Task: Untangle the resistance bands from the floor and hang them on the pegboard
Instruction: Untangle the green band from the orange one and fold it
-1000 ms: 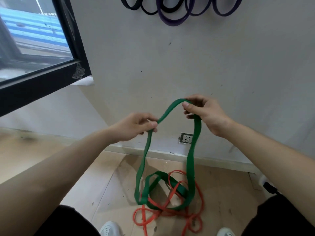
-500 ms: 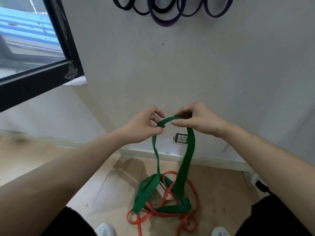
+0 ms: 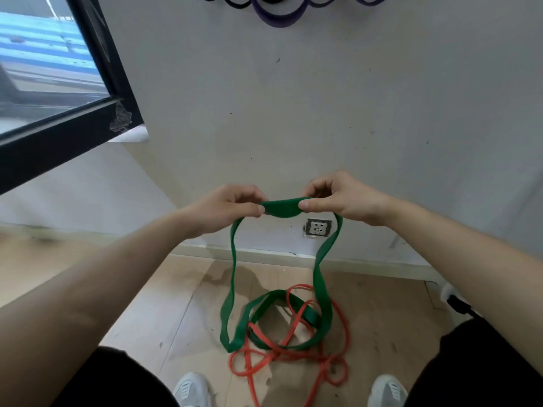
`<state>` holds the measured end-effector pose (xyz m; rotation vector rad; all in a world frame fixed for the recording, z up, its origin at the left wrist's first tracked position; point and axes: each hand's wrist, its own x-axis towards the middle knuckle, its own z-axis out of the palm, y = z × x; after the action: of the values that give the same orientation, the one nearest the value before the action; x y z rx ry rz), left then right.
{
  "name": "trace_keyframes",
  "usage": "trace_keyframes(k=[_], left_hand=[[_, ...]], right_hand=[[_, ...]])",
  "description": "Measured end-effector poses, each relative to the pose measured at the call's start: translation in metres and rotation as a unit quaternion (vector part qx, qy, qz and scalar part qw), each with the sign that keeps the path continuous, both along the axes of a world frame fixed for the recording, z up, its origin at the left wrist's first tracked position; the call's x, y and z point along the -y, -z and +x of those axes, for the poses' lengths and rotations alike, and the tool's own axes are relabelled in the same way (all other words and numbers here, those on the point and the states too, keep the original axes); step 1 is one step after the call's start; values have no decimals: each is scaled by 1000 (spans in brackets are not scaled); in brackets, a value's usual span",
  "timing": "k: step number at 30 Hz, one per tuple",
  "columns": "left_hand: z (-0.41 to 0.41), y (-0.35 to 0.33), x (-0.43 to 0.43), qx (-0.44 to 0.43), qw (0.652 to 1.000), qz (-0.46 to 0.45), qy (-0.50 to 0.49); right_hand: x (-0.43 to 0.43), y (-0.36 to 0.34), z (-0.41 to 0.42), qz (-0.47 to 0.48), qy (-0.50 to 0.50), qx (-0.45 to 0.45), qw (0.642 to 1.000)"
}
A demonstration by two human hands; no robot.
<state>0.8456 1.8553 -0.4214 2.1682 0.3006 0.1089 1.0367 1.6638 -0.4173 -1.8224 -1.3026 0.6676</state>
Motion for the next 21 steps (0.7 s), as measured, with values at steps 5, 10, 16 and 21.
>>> trace_keyframes(k=[5,10,16,21], left_hand=[[-6,4,6,1,999,-32,6],[-6,-1,14,28,996,-79,-6],[-5,-5,15,118,991,-53,-46],[-4,-20,16,168,983,-66,-45]], right_hand=[[-1,-5,-6,23,-18,-37,999],[-3,-7,-14,29,-16,-42,999],[-5,-9,-21,43,-15,-73,996],[-9,-5,-28,40,-21,-139,989]])
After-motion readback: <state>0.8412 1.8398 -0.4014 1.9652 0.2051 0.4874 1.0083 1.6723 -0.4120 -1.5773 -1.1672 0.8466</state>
